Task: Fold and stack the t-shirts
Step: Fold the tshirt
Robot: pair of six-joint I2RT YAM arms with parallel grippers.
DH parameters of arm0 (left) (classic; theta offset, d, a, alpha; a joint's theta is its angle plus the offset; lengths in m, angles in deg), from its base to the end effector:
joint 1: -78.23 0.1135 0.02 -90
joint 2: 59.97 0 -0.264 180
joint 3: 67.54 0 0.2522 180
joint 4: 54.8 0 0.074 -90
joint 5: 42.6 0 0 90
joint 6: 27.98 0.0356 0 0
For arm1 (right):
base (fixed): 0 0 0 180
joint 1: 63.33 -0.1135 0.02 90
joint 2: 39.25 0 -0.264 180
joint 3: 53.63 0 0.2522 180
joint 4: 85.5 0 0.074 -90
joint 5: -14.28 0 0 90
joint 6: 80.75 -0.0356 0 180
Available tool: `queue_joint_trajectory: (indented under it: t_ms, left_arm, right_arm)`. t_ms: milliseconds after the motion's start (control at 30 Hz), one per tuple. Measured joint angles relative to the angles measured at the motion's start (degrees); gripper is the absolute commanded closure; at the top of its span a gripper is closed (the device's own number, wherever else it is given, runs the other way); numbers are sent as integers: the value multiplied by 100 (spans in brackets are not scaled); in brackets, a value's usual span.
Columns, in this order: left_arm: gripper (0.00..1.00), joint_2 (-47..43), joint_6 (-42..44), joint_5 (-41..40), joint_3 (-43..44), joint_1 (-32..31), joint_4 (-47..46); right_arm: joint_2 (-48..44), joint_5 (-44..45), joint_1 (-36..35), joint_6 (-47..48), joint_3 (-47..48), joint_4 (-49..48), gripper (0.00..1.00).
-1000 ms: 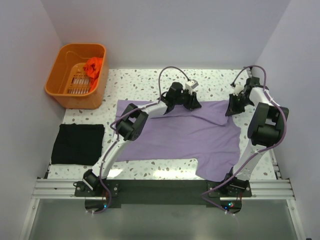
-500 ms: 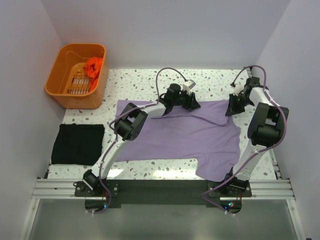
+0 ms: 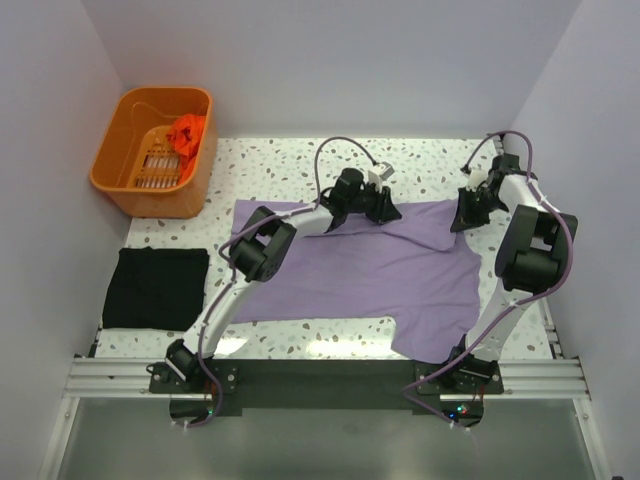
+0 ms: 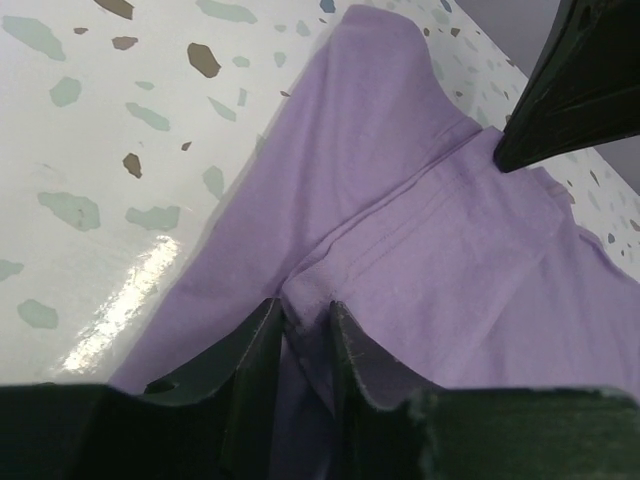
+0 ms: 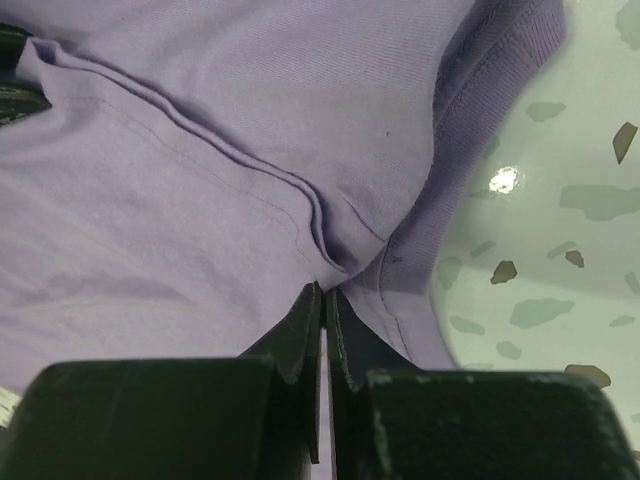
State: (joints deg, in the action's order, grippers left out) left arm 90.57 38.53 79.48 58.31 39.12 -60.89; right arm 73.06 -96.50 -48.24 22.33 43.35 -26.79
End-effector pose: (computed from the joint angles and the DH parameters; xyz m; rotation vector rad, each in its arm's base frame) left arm 0.4364 -0.3791 0.1048 0.6843 1.9344 -1.2438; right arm 0.3827 -0.0901 0.1879 -0.0225 2.7595 0.3965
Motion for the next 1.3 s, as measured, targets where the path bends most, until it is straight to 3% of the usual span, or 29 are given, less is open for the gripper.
queue_joint_trajectory:
  t_ms: [267,567,1300]
  left_arm:
    - [85,0,-9,140,0,-68,-46]
    - [95,-433,120,503,-901,-68,-678]
    - [98,-1458,1561,1893,-2448,-76,-739]
  right_arm:
    - [-48,-140,0,103,-50,7,100]
    - [-485,-415,0,741,-356,118,100]
    - [-966,-730,0,3285,-1073,1191,95]
